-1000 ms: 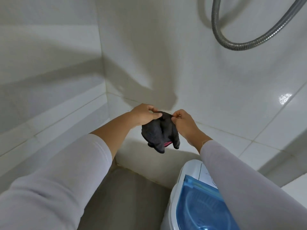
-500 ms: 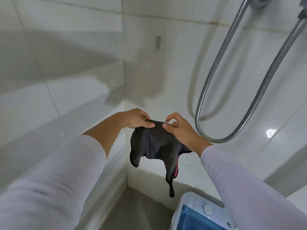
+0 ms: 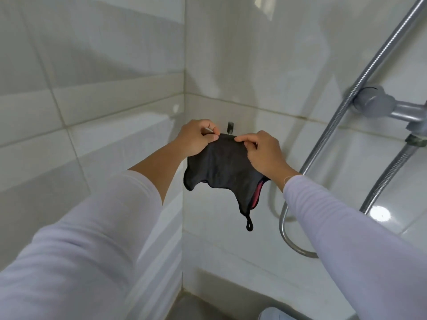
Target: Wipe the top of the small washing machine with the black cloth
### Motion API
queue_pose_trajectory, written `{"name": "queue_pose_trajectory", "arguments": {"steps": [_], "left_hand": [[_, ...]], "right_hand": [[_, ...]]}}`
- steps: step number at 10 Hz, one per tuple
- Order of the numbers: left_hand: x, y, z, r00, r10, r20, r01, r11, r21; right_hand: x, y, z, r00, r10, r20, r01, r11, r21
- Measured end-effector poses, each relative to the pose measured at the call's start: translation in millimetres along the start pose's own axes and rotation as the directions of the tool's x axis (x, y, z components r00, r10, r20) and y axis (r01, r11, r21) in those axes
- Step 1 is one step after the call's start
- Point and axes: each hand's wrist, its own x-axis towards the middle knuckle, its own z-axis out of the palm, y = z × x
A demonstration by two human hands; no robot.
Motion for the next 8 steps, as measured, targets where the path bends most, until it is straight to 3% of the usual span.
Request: {"name": "queue_pose_trajectory", "arguments": {"steps": [2,4,7,8], "left_hand": [[38.2,-4.4,18.7,0.989,0.034,-0.147,-0.039,0.999,-0.031],[48.6,-22.3,40.4,0.981,-0.012,-0.192,-0.008,0.995,-0.104],[5.7,-50.1,100.8,0.958,-0.226,-0.178,0.144,0.912,-0.383],[-34.3,-65.9,117.4,0.88,-0.387,-0.276,0.275,0.889,-0.367]], "right_hand": [[31.8,7.9,22.0,0.997,0.024,-0.067,-0.032,0.992,-0.123],[35.5,18.1,37.5,0.998,0.03,-0.056,-0.04,0.978,-0.203],[4.6,29.3,71.3,0.996,0.071,-0.046,-0.069,0.997,0.041],[-47.6,38.5,80.4,0.995,0.09,-0.037,-0.088,0.995,0.053]]}}
